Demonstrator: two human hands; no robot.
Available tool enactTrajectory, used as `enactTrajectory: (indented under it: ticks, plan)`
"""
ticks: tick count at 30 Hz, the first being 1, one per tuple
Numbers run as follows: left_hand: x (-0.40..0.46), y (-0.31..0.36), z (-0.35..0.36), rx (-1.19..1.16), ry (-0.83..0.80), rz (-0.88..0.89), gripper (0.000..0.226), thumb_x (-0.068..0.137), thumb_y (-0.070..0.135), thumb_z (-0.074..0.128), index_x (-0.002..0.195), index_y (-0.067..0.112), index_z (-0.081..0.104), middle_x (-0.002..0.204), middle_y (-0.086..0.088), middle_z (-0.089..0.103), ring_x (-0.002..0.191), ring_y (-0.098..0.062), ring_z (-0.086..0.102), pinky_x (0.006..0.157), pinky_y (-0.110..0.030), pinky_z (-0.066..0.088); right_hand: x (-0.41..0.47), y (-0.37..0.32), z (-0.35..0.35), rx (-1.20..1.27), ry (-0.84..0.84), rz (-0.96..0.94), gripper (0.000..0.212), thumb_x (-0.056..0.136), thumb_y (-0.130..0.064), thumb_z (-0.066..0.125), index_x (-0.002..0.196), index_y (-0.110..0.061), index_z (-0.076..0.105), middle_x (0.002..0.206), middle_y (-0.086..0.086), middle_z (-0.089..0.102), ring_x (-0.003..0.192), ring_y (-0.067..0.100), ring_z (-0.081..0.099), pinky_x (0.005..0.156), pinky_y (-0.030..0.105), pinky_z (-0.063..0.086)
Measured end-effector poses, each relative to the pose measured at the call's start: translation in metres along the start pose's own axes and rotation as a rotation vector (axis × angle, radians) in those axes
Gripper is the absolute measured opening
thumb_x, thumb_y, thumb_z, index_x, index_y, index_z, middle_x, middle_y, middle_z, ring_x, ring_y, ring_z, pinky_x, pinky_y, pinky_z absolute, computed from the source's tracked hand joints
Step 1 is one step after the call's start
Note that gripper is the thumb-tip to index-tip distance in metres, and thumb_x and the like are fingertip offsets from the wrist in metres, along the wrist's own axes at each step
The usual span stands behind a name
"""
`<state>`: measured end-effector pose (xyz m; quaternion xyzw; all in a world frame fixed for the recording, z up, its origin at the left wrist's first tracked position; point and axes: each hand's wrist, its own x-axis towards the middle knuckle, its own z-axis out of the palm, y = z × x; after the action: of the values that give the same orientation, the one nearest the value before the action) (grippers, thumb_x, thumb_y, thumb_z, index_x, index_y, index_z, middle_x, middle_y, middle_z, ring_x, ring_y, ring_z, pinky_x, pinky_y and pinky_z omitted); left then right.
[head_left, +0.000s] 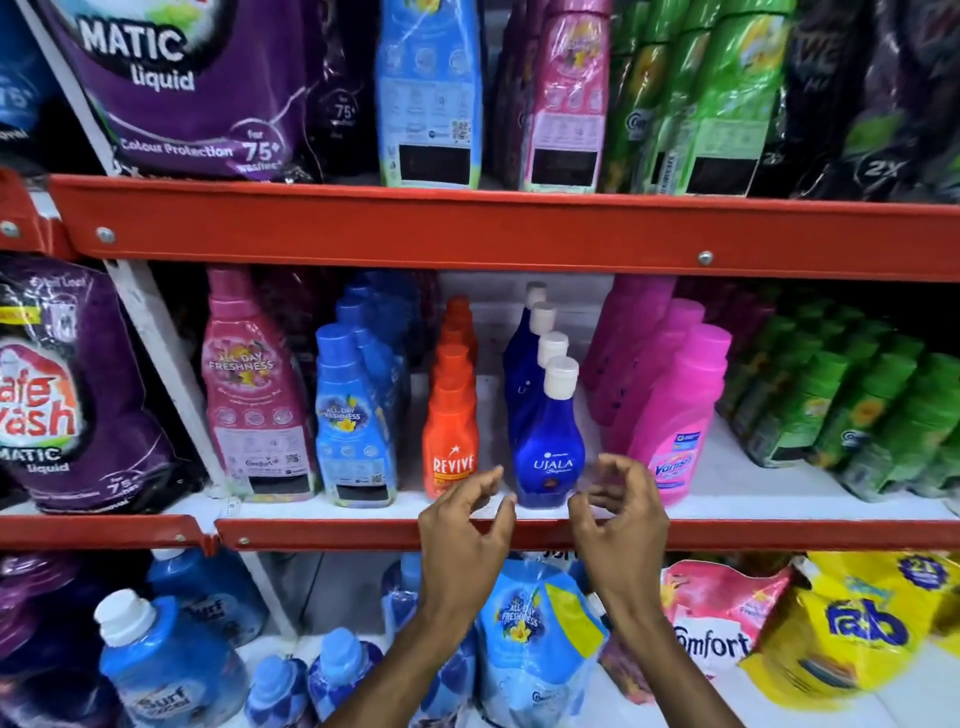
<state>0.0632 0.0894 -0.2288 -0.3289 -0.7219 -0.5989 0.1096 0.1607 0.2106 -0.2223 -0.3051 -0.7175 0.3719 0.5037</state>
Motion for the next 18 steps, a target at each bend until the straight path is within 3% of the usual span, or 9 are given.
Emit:
enactTrajectory:
  ticks: [2,4,8,14,18]
  plan:
    - [0.005,0.002,0.005,-0.004,-0.056,-0.044,0.036,0.085,0.015,0.078,0.12,0.018,0.07,0.1,0.005,0.078,0.092,0.0,0.072,0.088,-0.02,0.058,0.005,0.003,-0.002,-0.03,-0.093,0.005,0.049,0.08,0.001,0.068,0.126,-0.014,0.059,0.116,-0.001,0.069,0.085,0.006,0.071,0.078,0.028,0.06]
    - [0.009,0.005,0.008,-0.019,-0.113,-0.064,0.039,0.085,0.015,0.078,0.123,0.014,0.067,0.104,0.003,0.079,0.094,0.001,0.072,0.091,-0.022,0.058,0.009,0.003,-0.005,-0.025,-0.179,0.013,0.051,0.083,0.001,0.065,0.131,-0.016,0.058,0.116,-0.003,0.072,0.088,0.0,0.071,0.083,0.029,0.06]
    - [0.014,0.01,0.013,-0.044,-0.16,-0.09,0.035,0.088,0.008,0.074,0.122,0.01,0.067,0.105,0.006,0.076,0.092,0.005,0.071,0.088,-0.02,0.059,0.014,0.003,-0.01,-0.014,-0.231,0.004,0.045,0.086,0.001,0.064,0.125,-0.022,0.064,0.103,-0.005,0.077,0.09,-0.004,0.07,0.083,0.028,0.06]
    - [0.016,0.004,0.016,-0.016,-0.147,-0.105,0.03,0.089,0.007,0.073,0.119,0.008,0.068,0.1,0.008,0.074,0.088,0.013,0.068,0.079,-0.002,0.051,0.016,0.009,-0.011,0.021,-0.232,0.017,0.038,0.089,-0.007,0.068,0.123,-0.025,0.066,0.101,-0.008,0.078,0.087,0.0,0.072,0.081,0.028,0.062]
    - [0.016,0.003,0.016,-0.017,-0.146,-0.106,0.031,0.089,0.008,0.073,0.12,0.008,0.068,0.102,0.005,0.075,0.088,0.013,0.068,0.078,-0.002,0.051,0.016,0.009,-0.011,0.035,-0.235,0.017,0.038,0.089,-0.007,0.068,0.122,-0.026,0.066,0.1,-0.011,0.077,0.087,-0.005,0.071,0.08,0.02,0.06]
